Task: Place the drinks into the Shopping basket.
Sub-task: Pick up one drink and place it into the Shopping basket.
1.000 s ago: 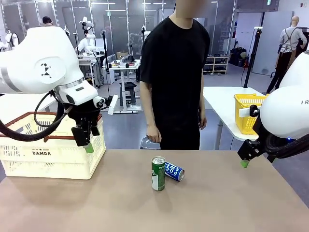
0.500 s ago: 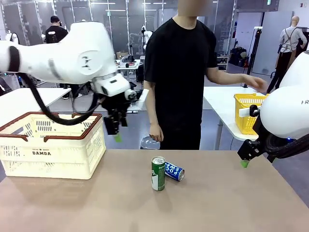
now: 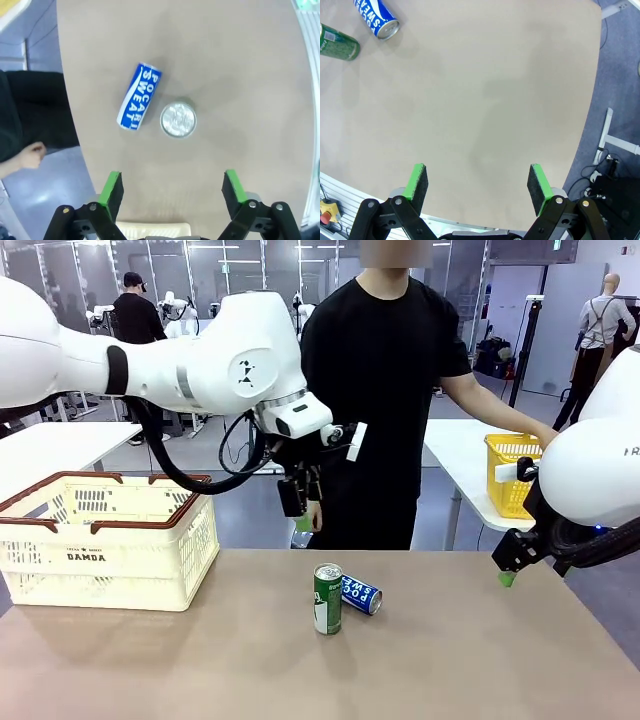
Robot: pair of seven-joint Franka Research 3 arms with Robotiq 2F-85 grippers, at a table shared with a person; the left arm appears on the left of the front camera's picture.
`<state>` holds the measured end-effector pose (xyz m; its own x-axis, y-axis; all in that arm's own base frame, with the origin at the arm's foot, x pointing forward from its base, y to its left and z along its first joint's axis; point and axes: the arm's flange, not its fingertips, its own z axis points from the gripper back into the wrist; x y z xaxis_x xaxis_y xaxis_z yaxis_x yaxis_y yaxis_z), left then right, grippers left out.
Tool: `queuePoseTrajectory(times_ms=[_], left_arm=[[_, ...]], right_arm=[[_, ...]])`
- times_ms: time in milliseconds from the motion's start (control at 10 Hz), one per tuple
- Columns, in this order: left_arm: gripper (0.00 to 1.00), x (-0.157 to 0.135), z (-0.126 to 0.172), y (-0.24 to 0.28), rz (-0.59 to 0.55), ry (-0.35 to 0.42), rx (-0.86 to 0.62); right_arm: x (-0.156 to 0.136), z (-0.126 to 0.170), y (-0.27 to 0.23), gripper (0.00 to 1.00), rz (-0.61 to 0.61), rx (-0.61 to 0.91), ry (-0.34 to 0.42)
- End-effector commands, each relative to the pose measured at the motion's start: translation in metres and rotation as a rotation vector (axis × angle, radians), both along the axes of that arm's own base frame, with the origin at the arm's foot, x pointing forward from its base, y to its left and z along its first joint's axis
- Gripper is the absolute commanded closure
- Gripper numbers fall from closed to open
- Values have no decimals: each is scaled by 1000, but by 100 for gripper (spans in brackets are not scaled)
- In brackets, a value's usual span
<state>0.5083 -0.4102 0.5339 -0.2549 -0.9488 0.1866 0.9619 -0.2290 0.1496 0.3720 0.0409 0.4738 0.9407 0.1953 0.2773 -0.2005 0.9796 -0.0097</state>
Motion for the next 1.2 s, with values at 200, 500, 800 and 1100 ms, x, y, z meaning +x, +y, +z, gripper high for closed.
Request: queuePoseTrajectory(times_ms=[200,500,800,1100], left_arm=[[0,0,0,0,0,0,0],[0,0,0,0,0,0,0],[0,5,-7,-14,-61,21,-8],[0,4,-26,-38,-97,54,74]], right_arm=[[1,1,-2,0,17,-7,2],[1,1,-2,0,17,-7,2],[1,1,-2,0,17,-7,2],[1,1,-2,0,17,-7,2]])
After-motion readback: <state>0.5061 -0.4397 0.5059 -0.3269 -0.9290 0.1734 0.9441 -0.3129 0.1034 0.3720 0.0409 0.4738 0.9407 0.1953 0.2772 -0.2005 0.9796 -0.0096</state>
